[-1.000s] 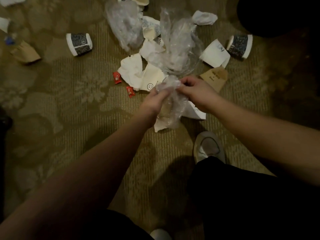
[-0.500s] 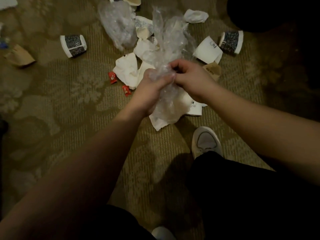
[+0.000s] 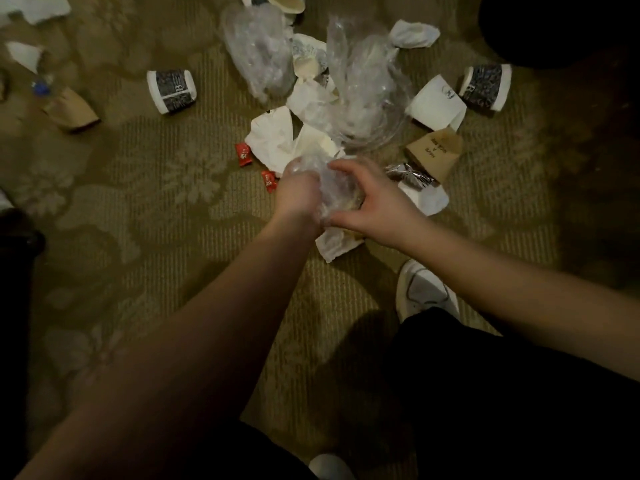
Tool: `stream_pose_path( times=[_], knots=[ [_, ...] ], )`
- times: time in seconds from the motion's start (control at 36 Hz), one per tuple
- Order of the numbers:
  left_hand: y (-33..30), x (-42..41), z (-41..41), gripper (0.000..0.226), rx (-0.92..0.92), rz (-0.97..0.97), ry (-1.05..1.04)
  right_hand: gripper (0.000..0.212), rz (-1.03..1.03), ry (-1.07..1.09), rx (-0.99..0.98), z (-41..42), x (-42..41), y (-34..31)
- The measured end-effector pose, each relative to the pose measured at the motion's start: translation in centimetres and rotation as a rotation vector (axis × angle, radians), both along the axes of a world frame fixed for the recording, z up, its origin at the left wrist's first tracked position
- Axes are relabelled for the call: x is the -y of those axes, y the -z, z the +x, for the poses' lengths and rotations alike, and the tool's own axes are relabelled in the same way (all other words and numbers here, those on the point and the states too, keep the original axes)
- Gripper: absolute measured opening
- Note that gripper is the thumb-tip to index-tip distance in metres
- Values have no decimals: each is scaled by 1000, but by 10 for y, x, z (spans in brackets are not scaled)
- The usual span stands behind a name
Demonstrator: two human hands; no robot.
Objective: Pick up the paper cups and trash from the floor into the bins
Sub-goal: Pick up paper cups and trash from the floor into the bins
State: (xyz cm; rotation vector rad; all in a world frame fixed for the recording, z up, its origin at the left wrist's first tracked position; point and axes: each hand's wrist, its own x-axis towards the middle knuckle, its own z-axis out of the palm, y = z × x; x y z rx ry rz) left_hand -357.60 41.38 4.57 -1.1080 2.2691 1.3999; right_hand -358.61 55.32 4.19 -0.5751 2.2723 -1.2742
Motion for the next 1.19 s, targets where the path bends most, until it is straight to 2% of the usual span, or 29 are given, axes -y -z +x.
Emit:
stream_pose_path(
  times=[0.03,0.08,0.14,0.22,0.31,0.36,0.39,0.47,0.56,0.61,0.69,0.81,0.86,0.92,0.97,1.03,1.08,1.11,1.19],
  knots=[
    [-1,-3,0,33,8,148,-124,60,4,0,-55,-1,1,2],
    [1,-6,4,24,38,580,-327,36,20,32,-126,-8,0,6],
    [1,-10,10,21,-22,846,-474,30,67,81,-114,-14,-4,7],
    [-8,-8,21,37,-46,1024,-383,30,108,82,-119,-17,-5,9],
    [-10,-2,23,60,-70,1247,-360,41,113,57,-116,-10,1,11],
    [-3,-3,24,76,-49,1236,-321,49,97,44,-98,-2,6,13],
    [0,-7,25,75,-36,1158,-295,52,103,41,-84,2,8,14],
    [16,-14,31,54,-18,920,-269,64,187,75,-89,8,12,21],
    [28,-17,40,38,-40,849,-274,80,226,83,120,12,9,29],
    [30,-19,45,36,-30,806,-294,75,207,53,267,17,8,32],
    [36,-19,47,36,-2,703,-445,61,116,106,302,27,6,34],
    [47,-18,48,43,17,625,-591,60,30,146,345,41,5,32],
    [49,-20,48,35,74,645,-552,58,34,158,313,45,6,33],
    [47,-22,47,30,131,764,-514,57,68,139,269,49,6,37],
    [45,-22,47,47,76,918,-517,54,102,118,234,52,7,39],
    [48,-19,48,72,11,950,-542,48,118,113,199,52,7,43],
    [54,-14,51,80,47,1021,-640,41,153,81,111,51,7,47],
    [55,-12,52,76,77,1048,-668,39,183,58,67,49,6,50],
    [58,-10,56,47,106,1003,-551,37,296,-23,-15,46,5,58]
  ],
)
